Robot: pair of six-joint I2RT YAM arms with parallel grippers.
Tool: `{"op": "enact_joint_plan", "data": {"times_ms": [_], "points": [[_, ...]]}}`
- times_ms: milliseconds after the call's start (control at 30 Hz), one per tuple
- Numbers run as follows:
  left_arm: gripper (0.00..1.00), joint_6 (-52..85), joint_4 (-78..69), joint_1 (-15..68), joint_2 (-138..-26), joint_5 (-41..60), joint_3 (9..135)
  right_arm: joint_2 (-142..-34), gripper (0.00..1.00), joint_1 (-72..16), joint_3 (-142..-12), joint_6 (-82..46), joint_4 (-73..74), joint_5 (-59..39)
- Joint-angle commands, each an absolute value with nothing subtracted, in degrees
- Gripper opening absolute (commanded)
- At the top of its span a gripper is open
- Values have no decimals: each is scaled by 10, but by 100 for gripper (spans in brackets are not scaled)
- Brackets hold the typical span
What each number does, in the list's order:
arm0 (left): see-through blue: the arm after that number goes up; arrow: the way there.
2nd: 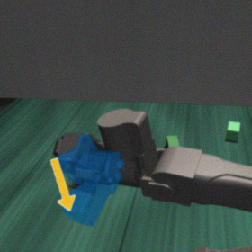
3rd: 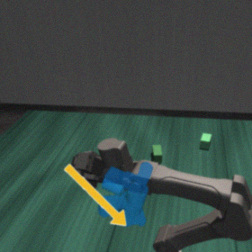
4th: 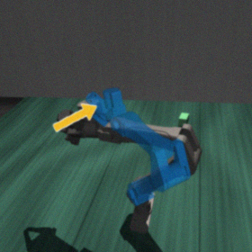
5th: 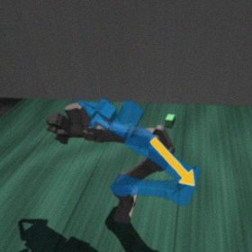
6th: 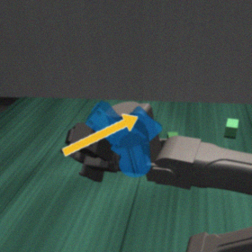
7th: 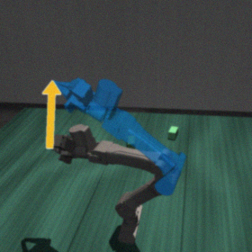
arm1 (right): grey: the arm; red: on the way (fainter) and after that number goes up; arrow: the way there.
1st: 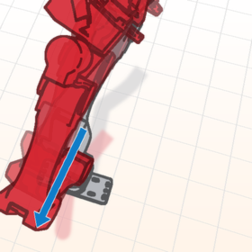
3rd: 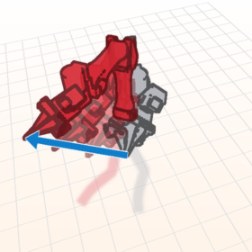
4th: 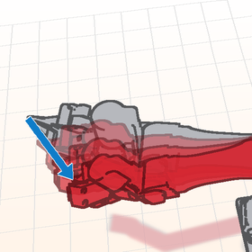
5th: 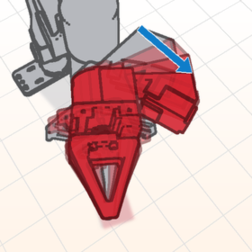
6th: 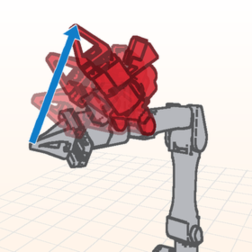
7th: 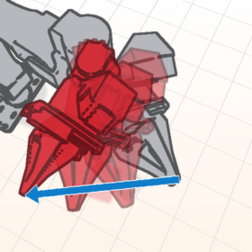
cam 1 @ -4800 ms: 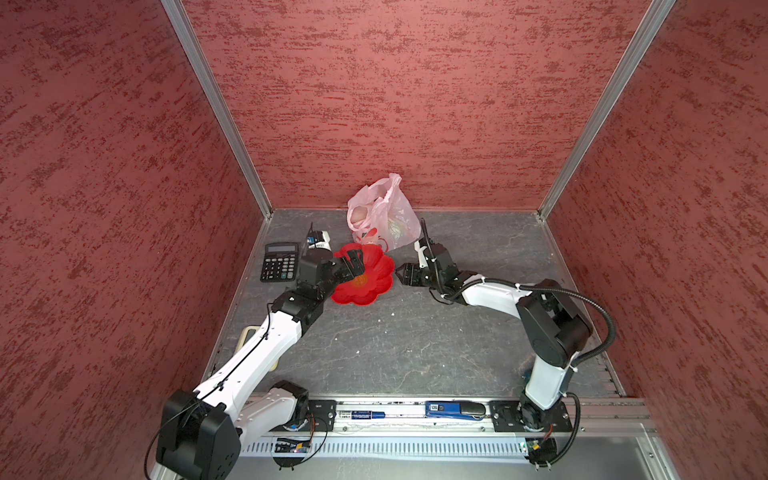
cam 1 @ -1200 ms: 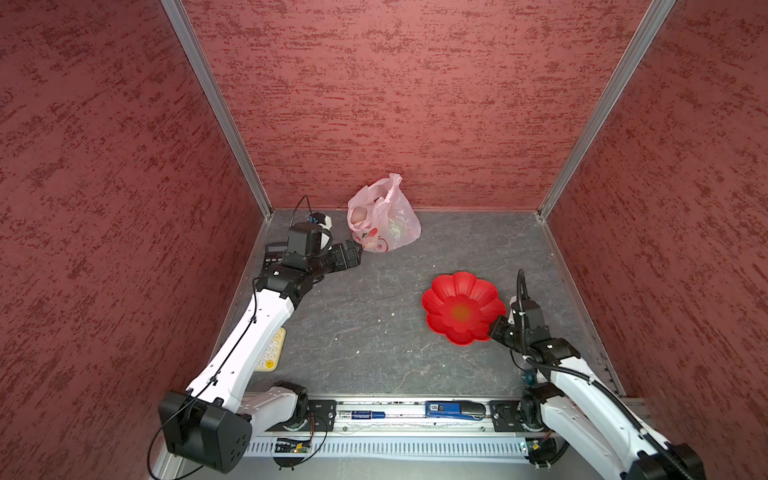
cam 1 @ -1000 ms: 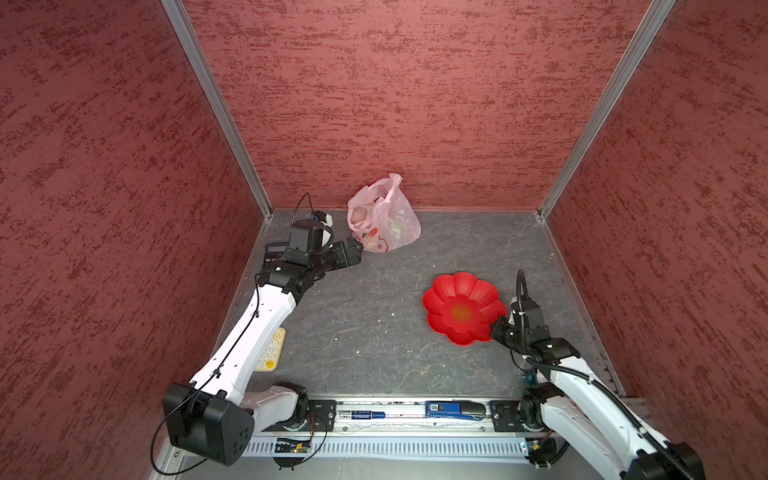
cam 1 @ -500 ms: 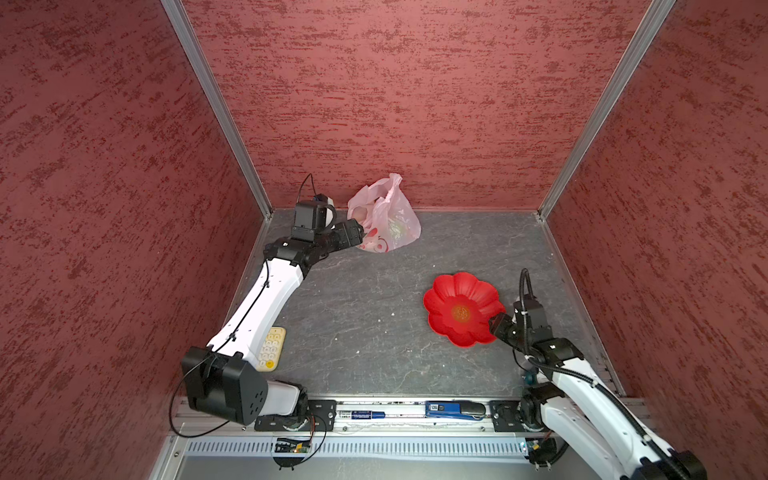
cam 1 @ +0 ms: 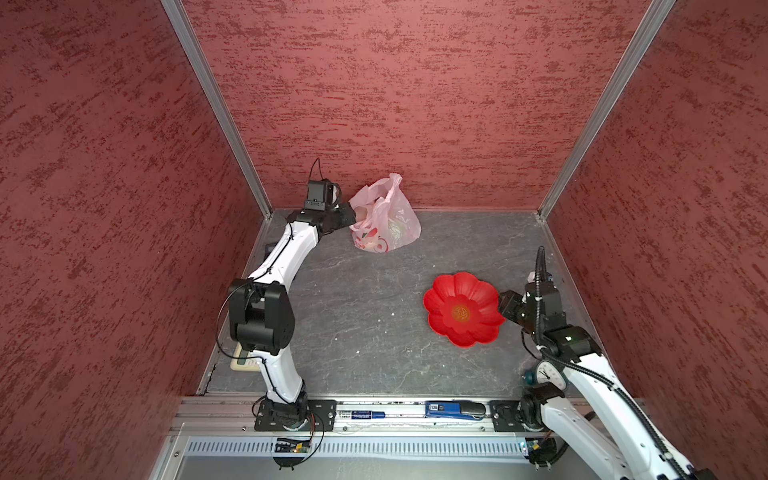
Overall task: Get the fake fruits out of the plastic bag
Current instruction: 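Release the red plate with the right gripper while the left gripper grasps the bag handle, then lift the bag handle with the left gripper while the right gripper grasps the other handle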
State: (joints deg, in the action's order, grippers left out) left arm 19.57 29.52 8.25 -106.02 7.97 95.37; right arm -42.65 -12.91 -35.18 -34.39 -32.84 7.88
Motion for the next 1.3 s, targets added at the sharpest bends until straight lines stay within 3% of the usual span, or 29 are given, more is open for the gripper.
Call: {"op": "enact_joint_plan", "data": {"times_ms": [0,100,233,367,500,833,1267], "points": [[54,179,271,78,-1096,94,978,-427,57,-126,-375,-323,-337,95],[45,174,249,77,-1111,105,983,-441,55,-126,-384,-315,-325,82],[17,192,249,73,-1101,108,980,-472,50,-126,-392,-305,-290,44],[6,214,248,65,-1061,113,957,-515,46,-128,-405,-297,-238,-8],[2,241,254,58,-1006,123,926,-571,45,-145,-436,-286,-194,-39],[0,330,263,61,-874,144,819,-682,50,-271,-538,-263,-136,-3],[0,281,352,86,-759,159,777,-758,63,-373,-647,-251,-105,10]]}}
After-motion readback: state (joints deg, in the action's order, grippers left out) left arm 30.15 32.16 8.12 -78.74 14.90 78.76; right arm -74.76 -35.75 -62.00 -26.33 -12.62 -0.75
